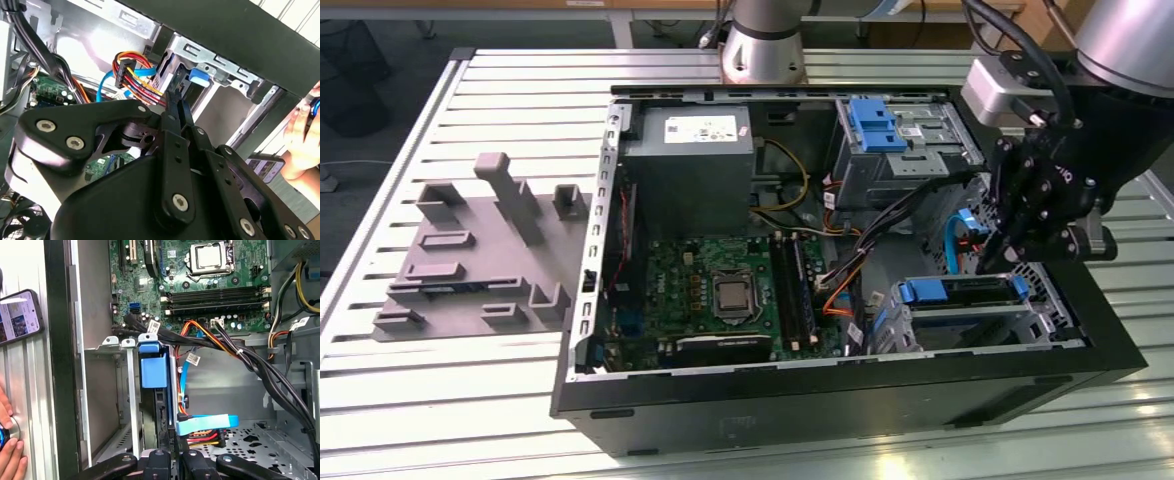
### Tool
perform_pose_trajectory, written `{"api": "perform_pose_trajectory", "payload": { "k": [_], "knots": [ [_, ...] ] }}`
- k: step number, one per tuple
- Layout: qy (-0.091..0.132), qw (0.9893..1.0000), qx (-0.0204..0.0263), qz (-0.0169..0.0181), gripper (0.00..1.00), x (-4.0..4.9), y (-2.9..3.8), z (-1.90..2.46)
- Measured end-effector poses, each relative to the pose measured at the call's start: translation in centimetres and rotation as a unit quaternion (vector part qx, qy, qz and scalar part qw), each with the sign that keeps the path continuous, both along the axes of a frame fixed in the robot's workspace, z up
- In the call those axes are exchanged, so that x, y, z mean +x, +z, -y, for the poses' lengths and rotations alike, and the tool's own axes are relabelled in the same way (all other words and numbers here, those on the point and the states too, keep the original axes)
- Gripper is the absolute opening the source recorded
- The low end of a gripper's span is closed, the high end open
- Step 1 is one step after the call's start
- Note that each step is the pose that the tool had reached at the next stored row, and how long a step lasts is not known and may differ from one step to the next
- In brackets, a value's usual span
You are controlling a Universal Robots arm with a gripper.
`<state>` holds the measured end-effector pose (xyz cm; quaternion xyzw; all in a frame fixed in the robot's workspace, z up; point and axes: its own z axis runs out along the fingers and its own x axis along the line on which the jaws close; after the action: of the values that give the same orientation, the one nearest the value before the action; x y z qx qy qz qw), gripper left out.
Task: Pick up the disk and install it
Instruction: 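Insert the first disk wire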
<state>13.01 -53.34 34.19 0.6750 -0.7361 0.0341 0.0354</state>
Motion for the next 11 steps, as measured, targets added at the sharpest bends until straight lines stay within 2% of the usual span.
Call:
{"api": "perform_pose_trajectory", "payload": {
  "k": [1,7,9,11],
  "knots": [
    [0.000,1.0000,0.0001,-0.0014,0.16,0.09,-0.02,0.05],
    [0.000,1.0000,0.0002,-0.0027,0.16,0.12,-0.09,0.09],
    [0.000,1.0000,0.0002,-0.0066,0.16,0.18,-0.21,0.09],
    [0.000,0.9999,0.0012,-0.0122,0.16,0.41,-0.31,0.12]
  ]
}}
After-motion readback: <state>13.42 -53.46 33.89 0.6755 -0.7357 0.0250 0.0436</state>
